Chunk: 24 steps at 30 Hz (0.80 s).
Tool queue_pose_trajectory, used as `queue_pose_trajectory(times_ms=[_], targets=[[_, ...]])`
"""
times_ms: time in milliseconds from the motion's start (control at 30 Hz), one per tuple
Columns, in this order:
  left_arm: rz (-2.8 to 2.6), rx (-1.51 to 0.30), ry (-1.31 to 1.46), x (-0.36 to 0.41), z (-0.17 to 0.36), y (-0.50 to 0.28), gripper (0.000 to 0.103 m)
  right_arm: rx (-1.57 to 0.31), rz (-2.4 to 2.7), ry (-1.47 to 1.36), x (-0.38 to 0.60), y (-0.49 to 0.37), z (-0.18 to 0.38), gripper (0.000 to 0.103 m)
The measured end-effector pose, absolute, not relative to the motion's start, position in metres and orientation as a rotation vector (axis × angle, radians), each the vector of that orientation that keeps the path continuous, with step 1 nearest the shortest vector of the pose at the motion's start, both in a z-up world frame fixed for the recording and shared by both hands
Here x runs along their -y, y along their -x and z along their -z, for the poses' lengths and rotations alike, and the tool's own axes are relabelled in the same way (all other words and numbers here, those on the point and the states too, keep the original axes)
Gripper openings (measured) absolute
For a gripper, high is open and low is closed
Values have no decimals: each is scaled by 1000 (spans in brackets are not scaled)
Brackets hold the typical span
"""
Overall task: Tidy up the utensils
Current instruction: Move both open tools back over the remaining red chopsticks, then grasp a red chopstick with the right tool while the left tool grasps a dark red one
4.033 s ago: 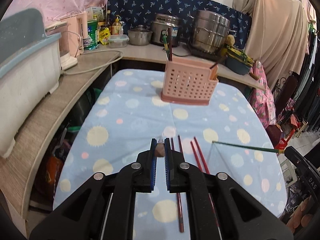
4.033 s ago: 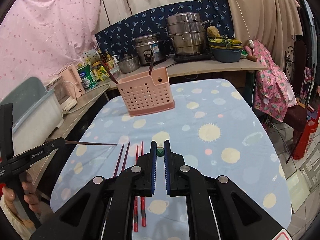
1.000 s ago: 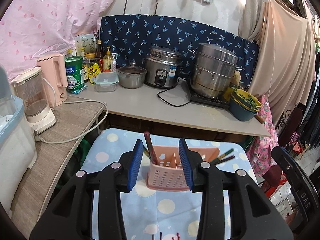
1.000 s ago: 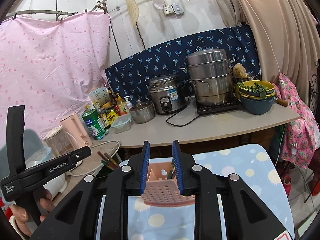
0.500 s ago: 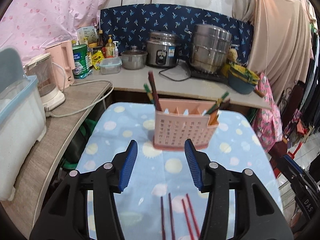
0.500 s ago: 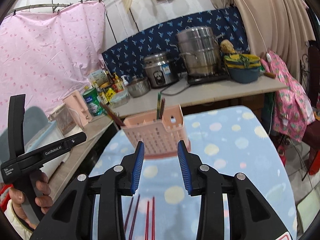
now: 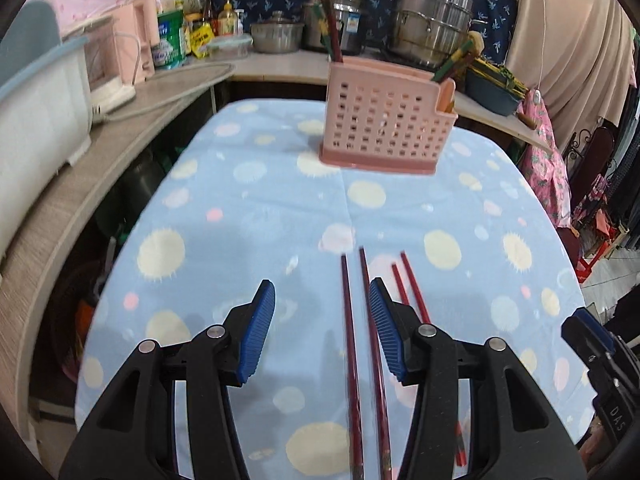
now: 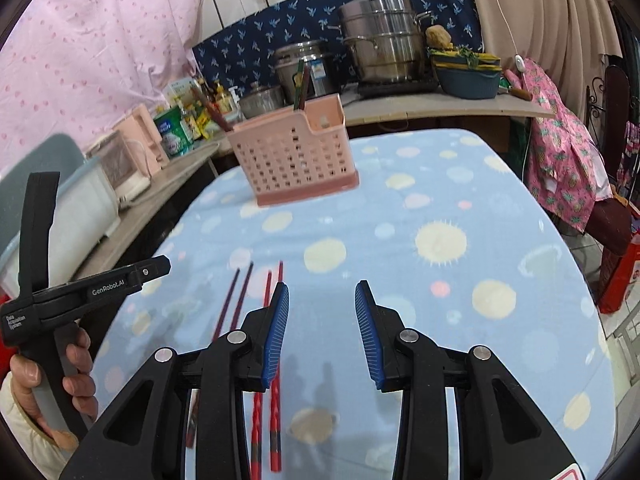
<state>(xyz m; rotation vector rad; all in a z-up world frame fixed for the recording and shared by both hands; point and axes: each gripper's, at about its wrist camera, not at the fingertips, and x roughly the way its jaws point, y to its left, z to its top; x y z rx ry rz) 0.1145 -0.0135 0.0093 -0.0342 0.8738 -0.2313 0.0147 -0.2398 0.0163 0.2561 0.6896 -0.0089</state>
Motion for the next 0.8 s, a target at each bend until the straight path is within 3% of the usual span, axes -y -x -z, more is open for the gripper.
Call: queue_pose_trajectory(times_ms=[433,800], targets=[[229,-985,62,-2,45,-75,47,-816,-35,-209,204,14,39,34],[246,-979,70,-5,56,-55,50,-861,-57,-192,186,21,59,34]])
